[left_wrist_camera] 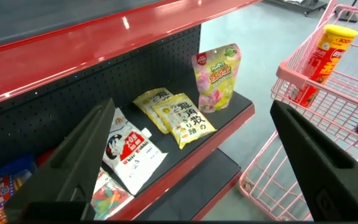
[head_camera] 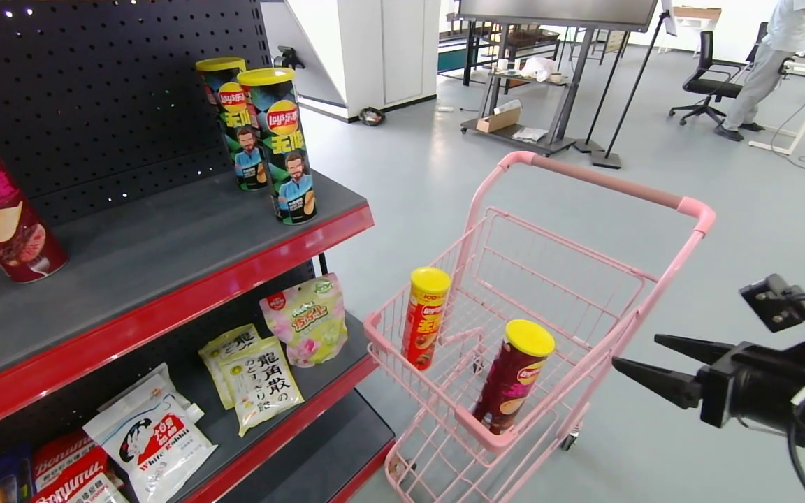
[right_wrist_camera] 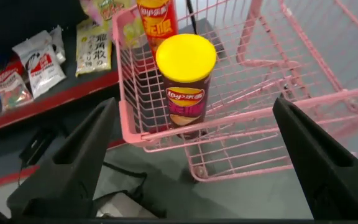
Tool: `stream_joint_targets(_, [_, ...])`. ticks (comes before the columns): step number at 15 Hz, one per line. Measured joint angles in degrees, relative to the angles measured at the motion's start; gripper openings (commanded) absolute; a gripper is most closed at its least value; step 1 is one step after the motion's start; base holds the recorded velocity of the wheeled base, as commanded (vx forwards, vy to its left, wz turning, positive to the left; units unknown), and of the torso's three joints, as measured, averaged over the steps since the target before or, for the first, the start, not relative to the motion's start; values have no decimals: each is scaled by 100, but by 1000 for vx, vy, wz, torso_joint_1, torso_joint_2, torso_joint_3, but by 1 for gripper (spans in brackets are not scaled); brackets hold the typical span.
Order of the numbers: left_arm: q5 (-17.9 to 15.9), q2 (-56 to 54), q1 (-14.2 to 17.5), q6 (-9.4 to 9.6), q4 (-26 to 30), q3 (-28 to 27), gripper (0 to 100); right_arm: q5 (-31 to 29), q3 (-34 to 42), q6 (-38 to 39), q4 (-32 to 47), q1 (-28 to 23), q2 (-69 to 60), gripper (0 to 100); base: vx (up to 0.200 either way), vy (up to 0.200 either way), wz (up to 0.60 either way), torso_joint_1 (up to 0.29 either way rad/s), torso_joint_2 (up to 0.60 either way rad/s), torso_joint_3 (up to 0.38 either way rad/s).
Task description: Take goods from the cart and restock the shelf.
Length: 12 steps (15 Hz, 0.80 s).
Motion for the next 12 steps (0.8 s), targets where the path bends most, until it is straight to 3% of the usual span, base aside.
stream_joint_targets(3, [0, 0, 0, 0, 0, 0, 100, 123, 96, -118, -1040, 322, 1257, 100, 0, 0, 0, 0, 0, 0])
stream_joint_targets(6, [-2, 0, 0, 0, 0, 0, 100, -2, 39, -123, -1480, 589, 2026, 100, 0, 0, 0, 0, 0, 0])
stream_joint_targets(12, [0, 0, 0, 0, 1, 0, 100, -55, -444, -107, -1598, 752, 2817, 100, 0, 0, 0, 0, 0, 0])
